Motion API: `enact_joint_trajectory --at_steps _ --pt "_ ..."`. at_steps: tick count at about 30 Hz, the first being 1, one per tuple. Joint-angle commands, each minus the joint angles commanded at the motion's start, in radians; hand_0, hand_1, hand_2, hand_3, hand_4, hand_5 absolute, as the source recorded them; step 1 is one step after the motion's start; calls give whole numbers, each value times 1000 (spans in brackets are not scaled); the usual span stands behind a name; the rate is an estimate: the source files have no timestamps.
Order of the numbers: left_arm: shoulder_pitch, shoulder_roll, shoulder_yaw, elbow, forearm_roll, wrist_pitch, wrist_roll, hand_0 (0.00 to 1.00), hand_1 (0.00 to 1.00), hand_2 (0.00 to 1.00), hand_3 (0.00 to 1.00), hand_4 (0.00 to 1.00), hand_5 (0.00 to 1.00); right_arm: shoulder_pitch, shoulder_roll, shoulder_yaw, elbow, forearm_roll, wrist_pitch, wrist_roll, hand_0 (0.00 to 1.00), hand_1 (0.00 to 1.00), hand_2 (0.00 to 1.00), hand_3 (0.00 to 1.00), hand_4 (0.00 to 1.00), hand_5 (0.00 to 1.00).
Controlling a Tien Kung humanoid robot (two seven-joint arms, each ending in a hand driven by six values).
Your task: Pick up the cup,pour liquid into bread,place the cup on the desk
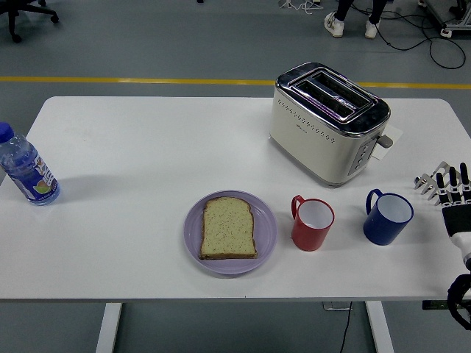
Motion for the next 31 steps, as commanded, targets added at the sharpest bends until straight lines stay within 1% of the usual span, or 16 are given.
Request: enact_joint_trajectory --at_steps 21,31 --pt "-11 1 -11 -1 5 0 0 635 646 657 552 323 834 5 4 13 -1 9 14 -13 663 584 645 613 570 246" --pt "-12 1 -12 -1 5 0 0 635 646 657 553 323 836 6 11 34 -14 -2 28 -49 662 582 643 614 568 240"
